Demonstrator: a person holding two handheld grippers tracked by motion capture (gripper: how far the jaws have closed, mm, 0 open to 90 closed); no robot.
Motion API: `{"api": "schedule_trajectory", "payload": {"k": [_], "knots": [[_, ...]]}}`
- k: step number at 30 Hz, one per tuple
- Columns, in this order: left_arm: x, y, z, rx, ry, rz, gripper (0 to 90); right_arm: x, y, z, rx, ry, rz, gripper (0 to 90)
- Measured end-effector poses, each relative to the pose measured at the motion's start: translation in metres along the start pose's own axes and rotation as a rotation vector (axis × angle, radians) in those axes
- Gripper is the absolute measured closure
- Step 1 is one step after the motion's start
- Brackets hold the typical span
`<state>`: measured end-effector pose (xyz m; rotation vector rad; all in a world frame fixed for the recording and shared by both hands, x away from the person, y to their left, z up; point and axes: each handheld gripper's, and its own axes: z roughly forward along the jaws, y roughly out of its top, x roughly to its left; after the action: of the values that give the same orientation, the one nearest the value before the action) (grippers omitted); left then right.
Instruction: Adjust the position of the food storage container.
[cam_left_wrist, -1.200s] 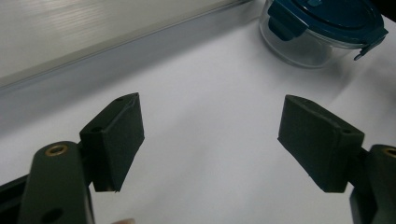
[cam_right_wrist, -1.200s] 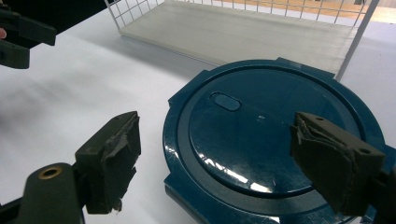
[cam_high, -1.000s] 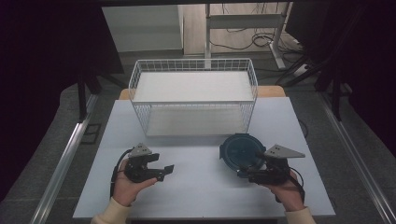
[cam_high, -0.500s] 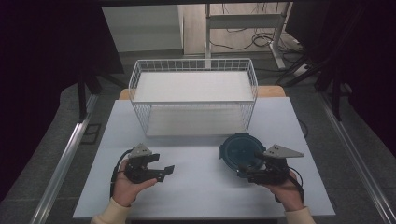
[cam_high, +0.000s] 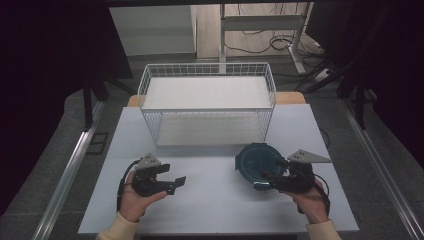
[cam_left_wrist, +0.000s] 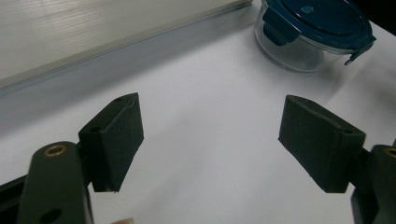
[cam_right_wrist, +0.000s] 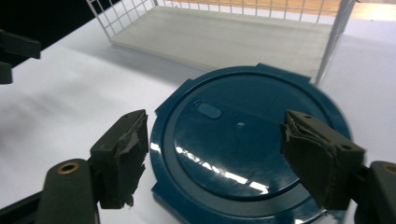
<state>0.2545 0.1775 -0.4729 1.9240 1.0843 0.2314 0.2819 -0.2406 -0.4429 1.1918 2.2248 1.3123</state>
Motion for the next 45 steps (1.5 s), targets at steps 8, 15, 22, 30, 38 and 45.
{"api": "schedule_trajectory", "payload": {"k": [8,15,22,30,38,45], "knots": [[-0.001,0.0,0.0,0.003,-0.004,0.004,21.8,-0.012,0.021,-0.007,0.052,-0.017,-0.026,30.9],[-0.001,0.0,0.002,0.007,0.001,0.001,21.8,-0.029,0.036,0.0,0.066,-0.021,-0.013,39.6],[-0.001,-0.001,0.005,0.014,-0.01,-0.008,22.0,-0.041,0.039,0.006,0.1,-0.086,-0.008,50.4],[-0.002,-0.001,0.004,0.011,-0.01,-0.012,22.0,-0.053,0.045,0.01,0.105,-0.102,-0.002,60.8],[-0.003,-0.002,0.005,0.018,-0.004,-0.015,22.2,-0.075,0.049,0.022,0.151,-0.127,-0.002,81.3],[-0.001,-0.002,0.006,0.023,0.003,-0.022,22.3,-0.087,0.046,0.033,0.203,-0.17,-0.008,89.2]]}}
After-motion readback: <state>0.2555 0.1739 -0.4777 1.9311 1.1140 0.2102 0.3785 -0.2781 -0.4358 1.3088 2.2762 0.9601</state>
